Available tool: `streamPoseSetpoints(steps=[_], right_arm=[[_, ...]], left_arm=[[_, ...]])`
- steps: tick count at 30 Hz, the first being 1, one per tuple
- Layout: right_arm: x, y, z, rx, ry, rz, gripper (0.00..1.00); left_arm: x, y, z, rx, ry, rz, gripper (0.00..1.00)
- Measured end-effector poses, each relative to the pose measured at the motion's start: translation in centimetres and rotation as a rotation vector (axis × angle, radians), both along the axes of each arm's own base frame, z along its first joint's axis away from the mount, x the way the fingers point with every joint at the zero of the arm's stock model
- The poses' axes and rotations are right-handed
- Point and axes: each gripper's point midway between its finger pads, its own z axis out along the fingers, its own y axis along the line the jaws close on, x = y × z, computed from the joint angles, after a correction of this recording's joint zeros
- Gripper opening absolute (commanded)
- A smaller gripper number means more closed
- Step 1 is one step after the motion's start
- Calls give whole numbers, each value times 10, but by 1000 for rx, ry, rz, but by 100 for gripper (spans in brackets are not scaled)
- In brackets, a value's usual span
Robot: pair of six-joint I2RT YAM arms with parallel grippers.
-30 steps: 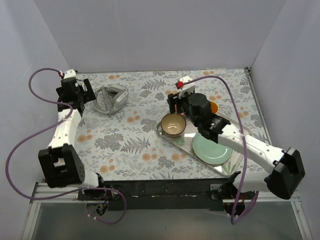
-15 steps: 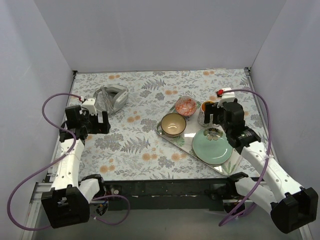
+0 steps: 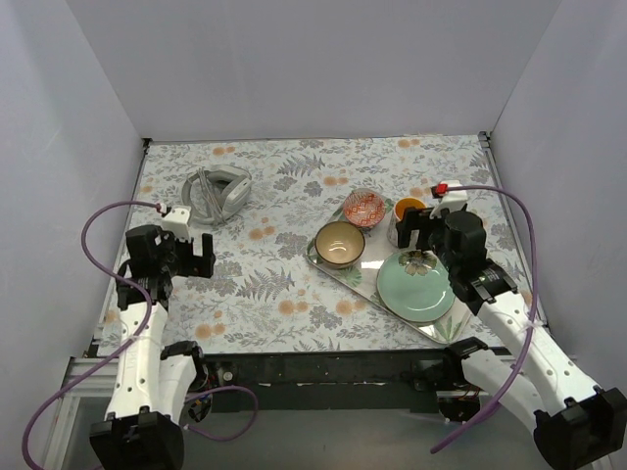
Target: Wrap the headphones
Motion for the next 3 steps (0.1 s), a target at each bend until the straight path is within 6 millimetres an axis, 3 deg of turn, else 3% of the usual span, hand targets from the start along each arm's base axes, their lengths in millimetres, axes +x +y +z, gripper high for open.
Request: streamPoseSetpoints(steps=[3], right_arm=[[0, 0, -2, 15, 8, -9, 95]], left_arm=[[-4, 0, -7, 4, 15, -1, 98]])
